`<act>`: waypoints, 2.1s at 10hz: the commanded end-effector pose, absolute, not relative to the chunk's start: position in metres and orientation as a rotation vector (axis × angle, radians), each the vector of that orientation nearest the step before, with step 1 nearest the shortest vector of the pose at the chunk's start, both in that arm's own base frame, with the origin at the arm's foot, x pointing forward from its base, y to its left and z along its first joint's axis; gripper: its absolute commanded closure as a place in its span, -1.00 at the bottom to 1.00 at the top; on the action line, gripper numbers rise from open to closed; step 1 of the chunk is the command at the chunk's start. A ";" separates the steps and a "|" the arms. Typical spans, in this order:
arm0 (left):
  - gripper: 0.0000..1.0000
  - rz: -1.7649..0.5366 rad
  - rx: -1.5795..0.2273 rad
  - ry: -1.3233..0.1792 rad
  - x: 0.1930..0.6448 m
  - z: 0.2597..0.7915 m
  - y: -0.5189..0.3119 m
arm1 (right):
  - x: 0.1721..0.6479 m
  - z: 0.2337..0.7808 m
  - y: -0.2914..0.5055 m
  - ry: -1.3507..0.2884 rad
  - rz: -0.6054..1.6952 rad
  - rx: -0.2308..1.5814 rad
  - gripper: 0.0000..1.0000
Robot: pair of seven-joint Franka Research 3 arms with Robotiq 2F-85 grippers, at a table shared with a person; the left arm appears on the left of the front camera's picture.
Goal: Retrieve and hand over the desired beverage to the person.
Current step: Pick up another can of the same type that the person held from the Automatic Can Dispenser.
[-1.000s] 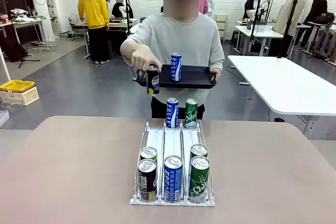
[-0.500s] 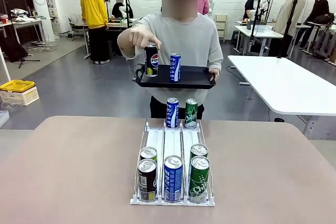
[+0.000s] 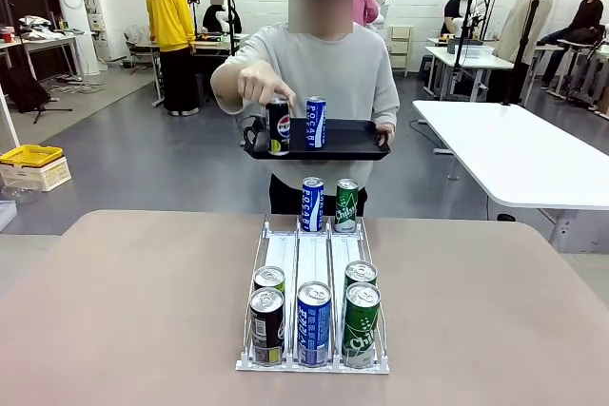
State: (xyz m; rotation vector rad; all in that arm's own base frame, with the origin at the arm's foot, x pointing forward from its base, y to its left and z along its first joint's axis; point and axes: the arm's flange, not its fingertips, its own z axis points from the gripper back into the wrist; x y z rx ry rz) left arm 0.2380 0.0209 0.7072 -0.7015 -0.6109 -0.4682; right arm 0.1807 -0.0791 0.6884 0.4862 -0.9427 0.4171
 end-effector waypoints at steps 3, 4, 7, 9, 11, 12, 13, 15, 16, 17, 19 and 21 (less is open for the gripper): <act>-1.00 -0.492 -0.710 -0.628 0.240 0.707 0.021 | 0.182 0.687 -0.077 -0.940 0.427 0.498 -1.00; -1.00 -0.492 -0.710 -0.628 0.240 0.707 0.021 | 0.182 0.687 -0.077 -0.940 0.427 0.498 -1.00; -1.00 -0.492 -0.710 -0.628 0.240 0.707 0.021 | 0.182 0.687 -0.077 -0.940 0.427 0.498 -1.00; -1.00 -0.492 -0.710 -0.628 0.240 0.707 0.021 | 0.182 0.687 -0.077 -0.940 0.427 0.498 -1.00; -1.00 -0.492 -0.710 -0.628 0.240 0.707 0.021 | 0.182 0.687 -0.077 -0.940 0.427 0.498 -1.00; -1.00 -0.492 -0.710 -0.628 0.240 0.707 0.021 | 0.182 0.687 -0.077 -0.940 0.427 0.498 -1.00; -1.00 -0.492 -0.710 -0.628 0.240 0.707 0.021 | 0.182 0.687 -0.077 -0.940 0.427 0.498 -1.00; -1.00 -0.492 -0.710 -0.628 0.240 0.707 0.021 | 0.182 0.687 -0.077 -0.940 0.427 0.498 -1.00; -1.00 -0.492 -0.710 -0.628 0.240 0.707 0.021 | 0.182 0.687 -0.077 -0.940 0.427 0.498 -1.00; -1.00 -0.492 -0.710 -0.628 0.240 0.707 0.021 | 0.182 0.687 -0.077 -0.940 0.427 0.498 -1.00; -1.00 -0.469 -0.701 -0.611 0.238 0.707 0.021 | 0.182 0.687 -0.077 -0.940 0.427 0.498 -1.00; -1.00 -0.458 -0.494 -0.482 0.243 0.698 -0.042 | 0.182 0.687 -0.077 -0.940 0.427 0.498 -1.00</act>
